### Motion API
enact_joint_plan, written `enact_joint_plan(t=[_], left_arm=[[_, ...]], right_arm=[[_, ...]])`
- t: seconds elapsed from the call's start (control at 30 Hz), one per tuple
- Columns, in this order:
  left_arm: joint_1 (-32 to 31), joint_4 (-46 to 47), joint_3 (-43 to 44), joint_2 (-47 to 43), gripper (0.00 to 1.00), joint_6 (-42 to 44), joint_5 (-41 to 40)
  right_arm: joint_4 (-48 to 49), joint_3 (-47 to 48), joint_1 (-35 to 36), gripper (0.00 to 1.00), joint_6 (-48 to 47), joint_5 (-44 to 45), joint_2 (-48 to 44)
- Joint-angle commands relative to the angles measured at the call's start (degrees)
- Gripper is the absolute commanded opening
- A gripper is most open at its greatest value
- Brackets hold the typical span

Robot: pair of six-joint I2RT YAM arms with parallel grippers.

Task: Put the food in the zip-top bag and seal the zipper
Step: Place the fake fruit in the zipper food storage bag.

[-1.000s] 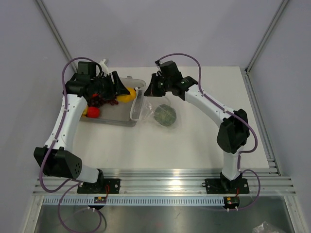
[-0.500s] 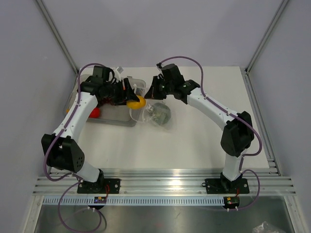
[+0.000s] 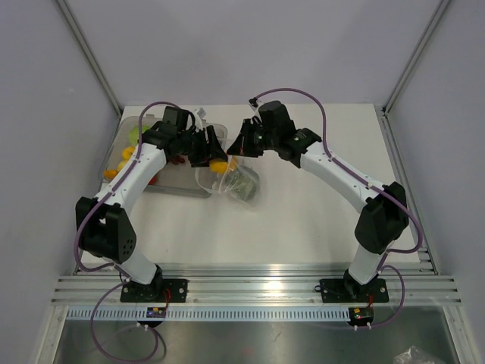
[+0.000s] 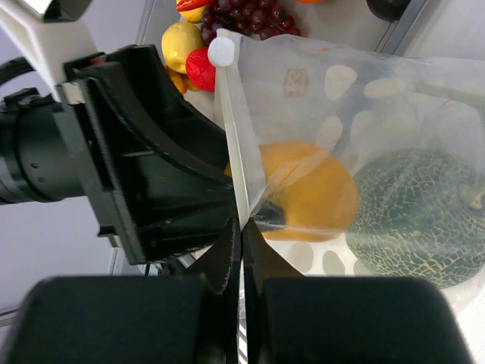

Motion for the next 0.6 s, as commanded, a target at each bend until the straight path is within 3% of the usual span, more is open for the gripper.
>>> enact_joint_plan(t=[0.0, 0.1, 0.23, 0.37, 0.47, 0.57], left_arm=[[-1.8, 3.7, 1.9, 1.8, 0.38, -1.8, -4.1], [-2.2, 2.1, 2.9, 2.8, 0.81, -1.1, -3.9], [-3.3, -2.0, 5.1, 0.0, 0.99, 3.0, -4.4], [-4.0, -11.0, 10.1, -1.2, 0.99, 9.8, -4.6], [-4.0, -16.4, 10.8, -3.7, 0.94, 13.3, -13.0], [-2.6, -18.4, 9.2, -7.6, 0.71, 14.4, -15.5]], right_arm=[[3.4, -0.4, 0.7, 0.00, 0.8, -1.4, -2.9], [2.8, -1.0, 0.7, 0.00, 0.5, -0.8, -3.7], [2.2, -2.3, 0.7, 0.00, -0.1, 1.2, -5.2], [2.2, -2.6, 0.7, 0.00, -0.2, 1.2, -5.2], [2.6, -3.1, 0.7, 0.00, -0.2, 1.0, -5.3], [2.6, -3.9, 0.7, 0.00, -0.4, 1.6, -6.0]])
